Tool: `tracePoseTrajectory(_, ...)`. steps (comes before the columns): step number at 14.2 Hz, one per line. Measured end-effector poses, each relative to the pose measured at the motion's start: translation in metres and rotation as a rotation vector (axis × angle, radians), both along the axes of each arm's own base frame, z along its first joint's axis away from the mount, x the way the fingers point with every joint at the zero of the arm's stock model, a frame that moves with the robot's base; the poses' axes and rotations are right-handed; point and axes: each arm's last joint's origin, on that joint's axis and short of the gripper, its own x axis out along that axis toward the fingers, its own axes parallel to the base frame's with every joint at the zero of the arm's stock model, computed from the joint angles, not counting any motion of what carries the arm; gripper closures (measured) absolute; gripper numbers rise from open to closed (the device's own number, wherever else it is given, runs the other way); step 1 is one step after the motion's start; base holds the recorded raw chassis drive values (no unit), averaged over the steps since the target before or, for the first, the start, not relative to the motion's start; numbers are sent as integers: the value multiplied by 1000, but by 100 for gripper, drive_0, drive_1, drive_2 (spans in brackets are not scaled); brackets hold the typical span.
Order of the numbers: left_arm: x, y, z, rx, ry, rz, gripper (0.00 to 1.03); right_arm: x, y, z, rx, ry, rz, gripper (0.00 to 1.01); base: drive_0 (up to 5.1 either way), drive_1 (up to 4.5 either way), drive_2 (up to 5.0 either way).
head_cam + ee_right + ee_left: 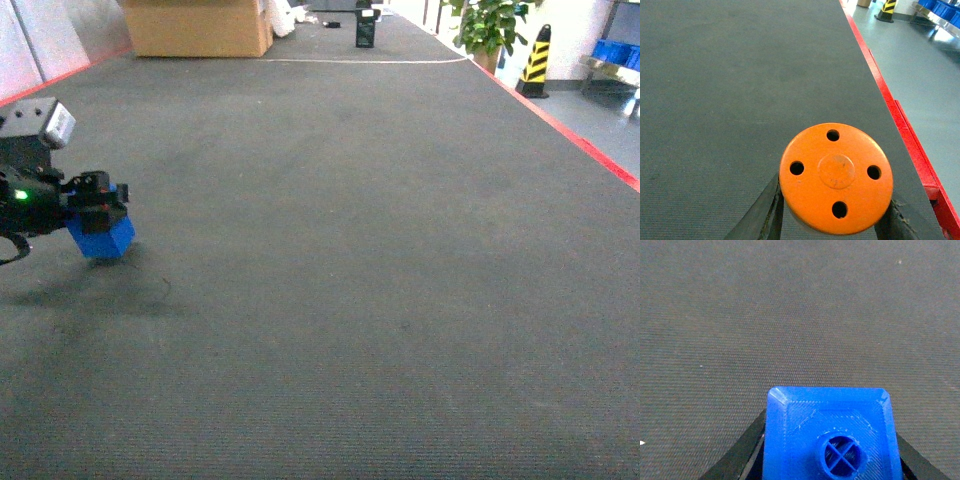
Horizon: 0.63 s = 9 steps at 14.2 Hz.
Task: Sort blue parts and orange caps into right shelf containers
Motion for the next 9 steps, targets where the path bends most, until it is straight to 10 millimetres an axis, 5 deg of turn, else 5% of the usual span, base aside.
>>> tracePoseTrajectory(4, -78, 20, 73, 27, -271, -6, 58, 0, 0, 0, 0, 0, 0, 60, 0, 0, 0)
tracePoseTrajectory(5, -138, 33, 89, 8, -316, 12, 58, 0, 0, 0, 0, 0, 0, 60, 0, 0, 0)
tracePoseTrajectory(6, -227, 39, 86, -39, -359, 49, 58, 0, 0, 0, 0, 0, 0, 60, 0, 0, 0)
tracePoseTrajectory(7, -253, 35, 82, -9, -398, 74, 58, 0, 0, 0, 0, 0, 0, 60, 0, 0, 0)
tracePoseTrajectory(9, -259, 30, 87, 18, -441, 44, 58, 0, 0, 0, 0, 0, 0, 60, 0, 0, 0)
